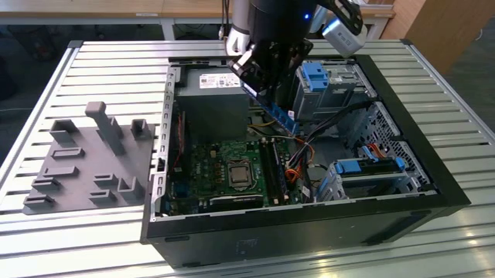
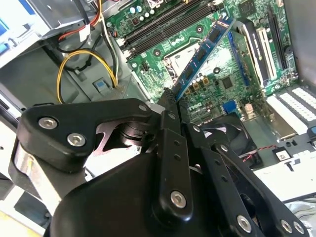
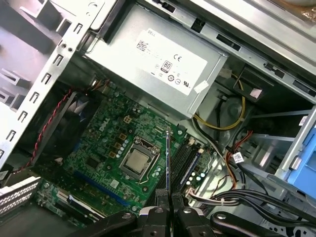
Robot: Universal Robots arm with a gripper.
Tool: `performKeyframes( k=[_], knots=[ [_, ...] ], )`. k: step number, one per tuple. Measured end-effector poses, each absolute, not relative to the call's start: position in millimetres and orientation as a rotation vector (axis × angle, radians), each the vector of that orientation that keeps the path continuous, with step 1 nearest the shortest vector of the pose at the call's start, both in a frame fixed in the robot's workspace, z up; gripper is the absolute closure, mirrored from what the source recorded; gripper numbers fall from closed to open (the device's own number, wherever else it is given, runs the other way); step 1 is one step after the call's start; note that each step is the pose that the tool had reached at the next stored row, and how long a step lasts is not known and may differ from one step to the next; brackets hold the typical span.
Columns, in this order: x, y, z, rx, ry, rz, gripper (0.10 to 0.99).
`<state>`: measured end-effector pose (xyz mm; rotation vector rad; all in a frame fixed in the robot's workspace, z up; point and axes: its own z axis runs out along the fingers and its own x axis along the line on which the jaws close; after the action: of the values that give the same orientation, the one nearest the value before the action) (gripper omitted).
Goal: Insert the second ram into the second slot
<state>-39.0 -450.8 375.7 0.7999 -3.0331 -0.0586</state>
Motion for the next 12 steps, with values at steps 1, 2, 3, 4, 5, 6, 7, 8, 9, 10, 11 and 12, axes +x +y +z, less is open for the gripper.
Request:
performKeyframes(
  k=[1, 2, 3, 4, 5, 6, 7, 8, 9, 10, 11, 12],
  knots=[
    [-39.0, -450.8, 375.6, 0.79, -3.036, -0.059, 0.949],
    [-39.0, -450.8, 375.6, 0.779, -3.039, -0.059, 0.949],
    [-39.0, -450.8, 375.6, 0.769, -3.041, -0.059, 0.949],
    [-39.0, -450.8, 375.6, 0.759, -3.044, -0.059, 0.949],
    [-39.0, -450.8, 375.6, 0.749, -3.047, -0.059, 0.949],
    [-39.0, -450.8, 375.6, 0.739, -3.049, -0.059, 0.949],
    [-39.0, -450.8, 375.6, 0.729, -3.052, -0.059, 0.949],
    [-39.0, -450.8, 375.6, 0.719, -3.054, -0.059, 0.949],
    [-39.0, -450.8, 375.6, 0.708, -3.057, -0.059, 0.949],
    [-39.0, -450.8, 375.6, 0.698, -3.06, -0.059, 0.949],
    [-39.0, -450.8, 375.6, 0.688, -3.062, -0.059, 0.949],
    [-39.0, -450.8, 375.6, 0.677, -3.064, -0.059, 0.949]
  ],
)
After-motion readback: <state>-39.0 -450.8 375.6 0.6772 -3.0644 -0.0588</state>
